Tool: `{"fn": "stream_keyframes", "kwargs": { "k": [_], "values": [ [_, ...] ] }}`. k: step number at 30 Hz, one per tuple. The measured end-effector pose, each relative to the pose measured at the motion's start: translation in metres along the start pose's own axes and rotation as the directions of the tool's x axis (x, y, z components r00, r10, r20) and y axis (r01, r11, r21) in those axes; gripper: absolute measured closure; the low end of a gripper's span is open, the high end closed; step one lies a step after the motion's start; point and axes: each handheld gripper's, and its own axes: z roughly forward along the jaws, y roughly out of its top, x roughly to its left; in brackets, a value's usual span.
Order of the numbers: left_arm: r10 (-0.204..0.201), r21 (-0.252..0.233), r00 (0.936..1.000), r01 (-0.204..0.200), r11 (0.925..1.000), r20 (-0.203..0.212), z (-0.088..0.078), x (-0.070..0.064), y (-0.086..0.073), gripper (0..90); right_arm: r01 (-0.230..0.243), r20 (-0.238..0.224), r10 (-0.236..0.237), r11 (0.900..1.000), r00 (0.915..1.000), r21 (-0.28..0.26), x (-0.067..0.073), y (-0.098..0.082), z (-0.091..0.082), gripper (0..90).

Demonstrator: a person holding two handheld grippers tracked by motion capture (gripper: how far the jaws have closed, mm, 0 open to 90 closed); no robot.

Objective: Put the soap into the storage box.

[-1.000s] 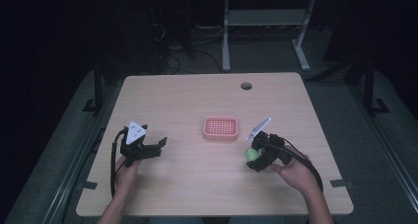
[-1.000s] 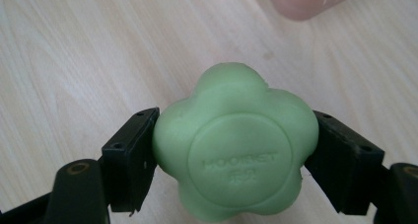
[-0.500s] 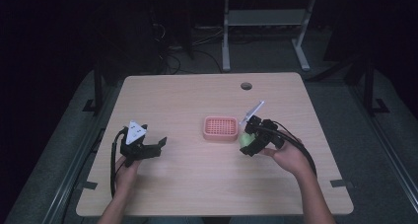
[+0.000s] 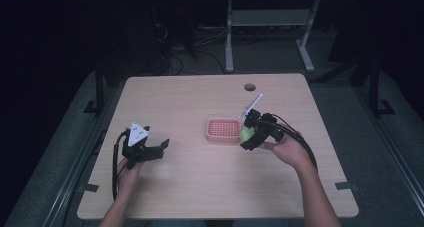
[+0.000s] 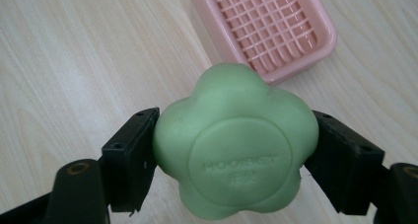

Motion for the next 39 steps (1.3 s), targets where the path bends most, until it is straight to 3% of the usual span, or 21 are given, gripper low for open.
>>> {"fn": "stream_keyframes", "kwargs": {
  "k": [39],
  "values": [
    [-0.004, -0.004, 1.0000, 0.004, 1.0000, -0.004, -0.001, 0.001, 0.000, 14.3, 0.030, -0.022, -0.029, 0.999, 0.9993, 0.025, -0.018, 0.055, 0.014, 24.5]
  ]
}}
